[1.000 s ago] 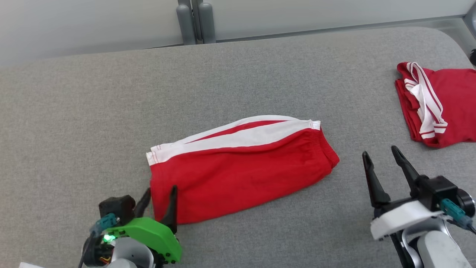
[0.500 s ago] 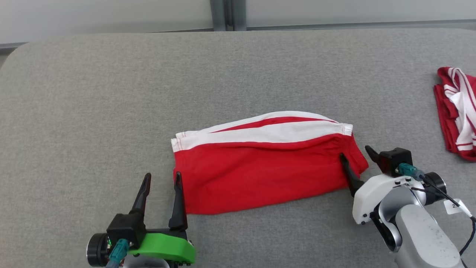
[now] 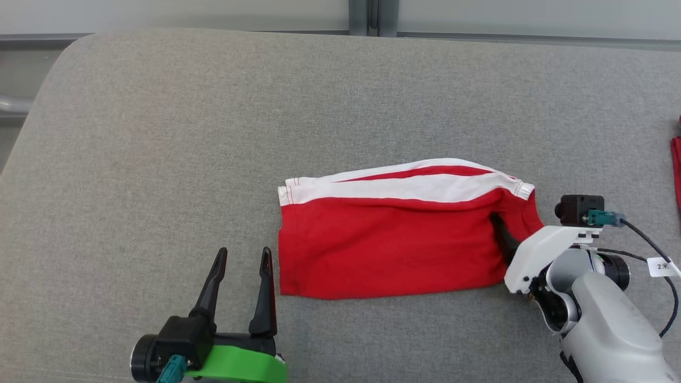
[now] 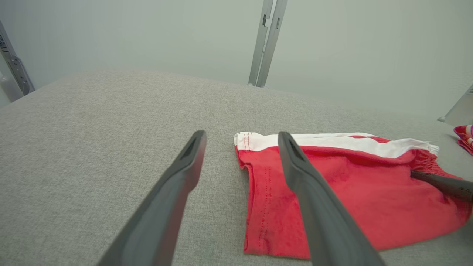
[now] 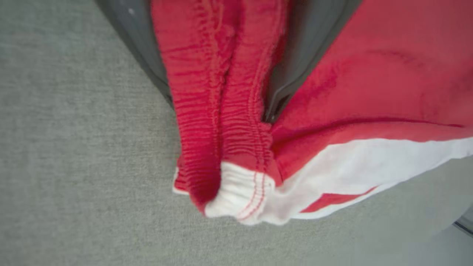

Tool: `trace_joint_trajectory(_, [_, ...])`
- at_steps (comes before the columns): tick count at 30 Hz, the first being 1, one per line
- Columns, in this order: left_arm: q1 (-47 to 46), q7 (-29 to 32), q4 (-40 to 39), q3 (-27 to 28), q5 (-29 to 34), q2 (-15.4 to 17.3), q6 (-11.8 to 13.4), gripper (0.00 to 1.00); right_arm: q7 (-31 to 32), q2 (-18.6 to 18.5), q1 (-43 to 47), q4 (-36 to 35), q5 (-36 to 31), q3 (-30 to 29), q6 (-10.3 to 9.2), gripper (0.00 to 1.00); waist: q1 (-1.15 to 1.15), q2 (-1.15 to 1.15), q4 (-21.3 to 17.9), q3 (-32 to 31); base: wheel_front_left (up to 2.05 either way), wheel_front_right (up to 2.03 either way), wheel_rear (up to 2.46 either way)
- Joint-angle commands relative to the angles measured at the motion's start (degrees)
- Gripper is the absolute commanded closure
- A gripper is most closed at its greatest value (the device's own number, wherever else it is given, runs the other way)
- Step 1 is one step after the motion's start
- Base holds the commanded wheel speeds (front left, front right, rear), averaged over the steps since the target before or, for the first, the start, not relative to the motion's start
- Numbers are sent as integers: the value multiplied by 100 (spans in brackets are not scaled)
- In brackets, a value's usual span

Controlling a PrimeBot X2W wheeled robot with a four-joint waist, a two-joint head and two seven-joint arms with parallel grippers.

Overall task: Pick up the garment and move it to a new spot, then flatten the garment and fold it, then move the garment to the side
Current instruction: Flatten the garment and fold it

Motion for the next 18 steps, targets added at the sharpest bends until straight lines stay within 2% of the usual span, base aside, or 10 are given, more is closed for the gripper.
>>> trace_joint_trajectory(1, [89,-15,0,44,19,-4,-25,0,191,126,89,161,340,37,44,100,0,0,-46,-38,0,0,0])
trace_joint_trajectory(4, [179,-15,-34,86,-108,-6,32,0,303,8,48,33,1034,-89,25,100,0,0,-236,-110,0,0,0])
trace_joint_trajectory(9, [315,-16,39,109,-214,-7,10,0,523,-667,70,-163,1899,-691,21,100,0,0,-575,-307,0,0,0])
trace_joint_trajectory(14, [421,-16,89,136,-249,-5,17,0,898,-1524,113,-251,2110,-1354,26,100,0,0,-752,-460,0,0,0])
trace_joint_trajectory(18, [451,-16,152,135,-272,-6,17,0,1394,-1701,-14,-637,2053,-1550,26,100,0,0,-818,-553,0,0,0])
